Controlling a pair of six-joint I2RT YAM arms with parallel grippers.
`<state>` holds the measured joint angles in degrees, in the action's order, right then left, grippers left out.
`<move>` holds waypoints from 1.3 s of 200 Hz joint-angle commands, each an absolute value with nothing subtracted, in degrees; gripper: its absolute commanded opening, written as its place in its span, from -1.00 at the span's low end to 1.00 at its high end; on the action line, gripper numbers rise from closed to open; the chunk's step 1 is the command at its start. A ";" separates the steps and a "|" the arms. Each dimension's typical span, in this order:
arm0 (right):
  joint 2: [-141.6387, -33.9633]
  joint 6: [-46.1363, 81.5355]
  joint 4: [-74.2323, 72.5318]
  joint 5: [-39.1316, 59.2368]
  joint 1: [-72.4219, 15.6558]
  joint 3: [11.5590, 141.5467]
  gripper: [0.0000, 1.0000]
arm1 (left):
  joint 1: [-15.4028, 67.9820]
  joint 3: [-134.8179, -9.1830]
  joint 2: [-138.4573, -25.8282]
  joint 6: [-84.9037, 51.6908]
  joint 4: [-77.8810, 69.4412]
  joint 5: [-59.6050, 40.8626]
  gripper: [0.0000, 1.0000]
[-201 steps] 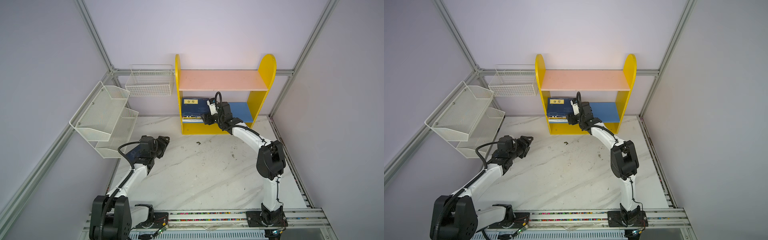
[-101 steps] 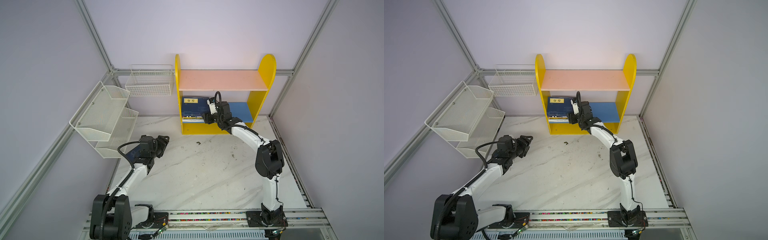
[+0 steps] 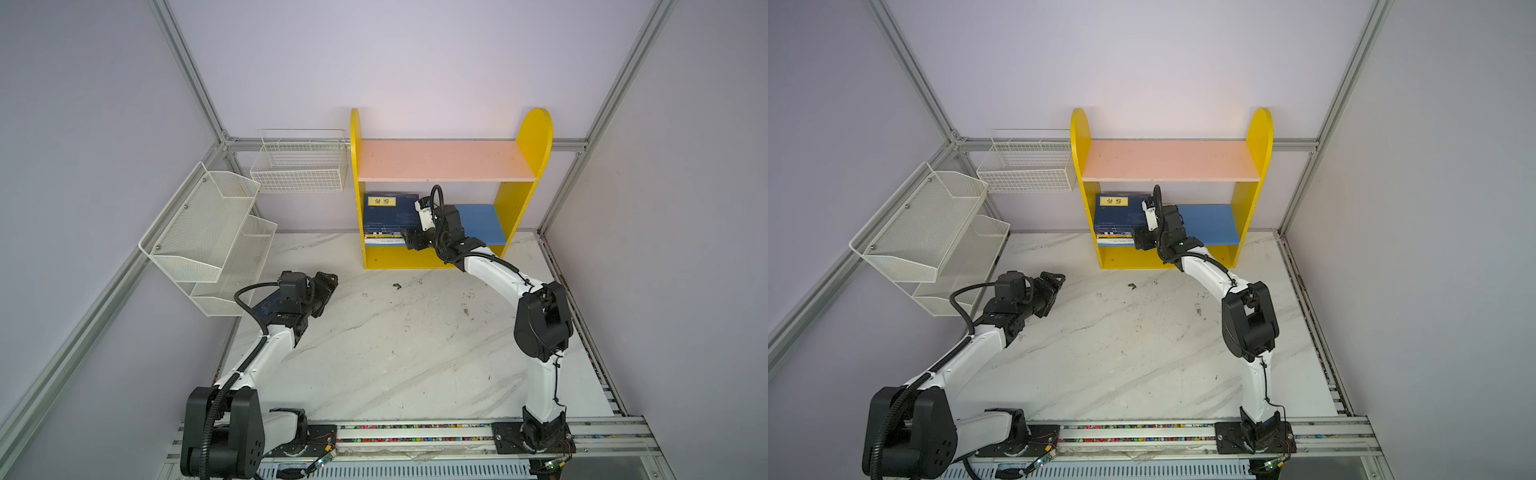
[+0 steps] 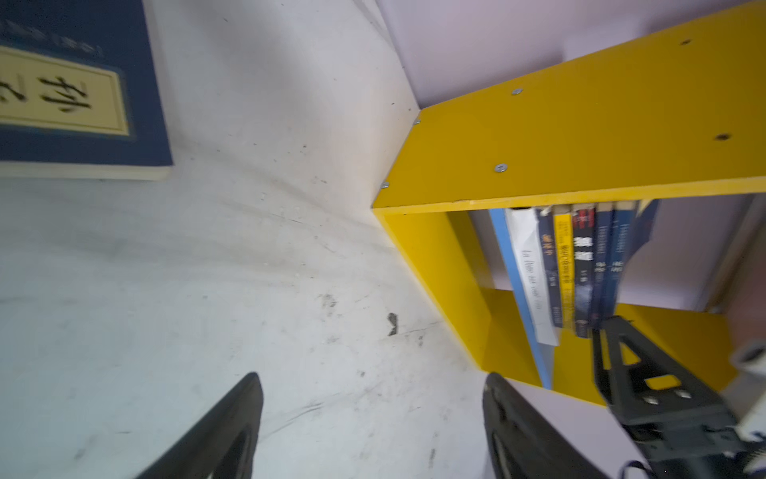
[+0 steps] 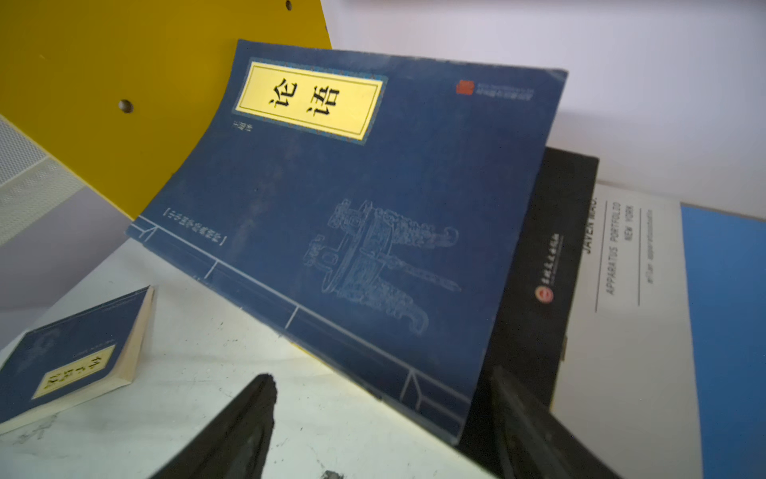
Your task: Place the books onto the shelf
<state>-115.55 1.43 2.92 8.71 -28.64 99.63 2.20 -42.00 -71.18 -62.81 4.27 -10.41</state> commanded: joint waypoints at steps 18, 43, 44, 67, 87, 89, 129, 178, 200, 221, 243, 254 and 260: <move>-105.39 7.50 2.06 8.81 -29.03 90.10 0.95 | -0.27 -53.31 -75.06 -48.68 13.15 -0.88 0.77; -99.33 11.86 0.22 8.70 -29.00 82.89 0.95 | -2.69 -54.96 -77.64 -44.44 10.64 4.63 0.84; -99.10 12.08 0.11 8.70 -29.05 82.62 0.95 | -2.75 -55.08 -77.84 -44.23 10.59 4.78 0.84; -93.98 16.01 -1.83 7.71 -29.00 76.25 0.95 | -5.81 -60.46 -84.94 -40.61 12.76 5.47 0.87; -90.59 17.50 -1.70 6.32 -29.05 73.12 0.95 | -7.60 -65.10 -90.68 -37.91 13.31 5.62 0.88; -90.32 17.58 -1.61 6.22 -29.04 72.90 0.95 | -7.72 -65.65 -91.23 -37.60 13.33 5.62 0.88; -86.65 17.29 1.64 2.25 -29.09 71.72 0.95 | -9.13 -78.20 -103.37 -33.87 17.12 10.75 0.94; -84.15 19.72 1.18 0.12 -29.05 69.83 0.95 | -10.87 -88.06 -113.98 -36.05 23.67 15.45 0.99; -83.51 20.98 1.13 -0.50 -29.07 69.52 0.95 | -12.15 -89.87 -117.39 -36.64 24.15 14.73 0.99; -82.90 21.77 1.62 -1.73 -29.08 69.36 0.95 | -13.41 -91.13 -119.70 -35.83 23.80 12.43 0.99; -82.81 22.30 2.22 -2.54 -29.09 69.54 0.95 | -14.52 -92.10 -121.84 -34.30 23.82 12.01 0.99; -82.71 22.71 2.33 -2.91 -29.09 69.40 0.95 | -15.32 -92.58 -122.87 -34.13 24.26 11.01 0.99; -82.62 22.83 2.24 -3.08 -29.10 69.37 0.95 | -15.82 -92.84 -123.33 -34.49 24.80 10.27 0.99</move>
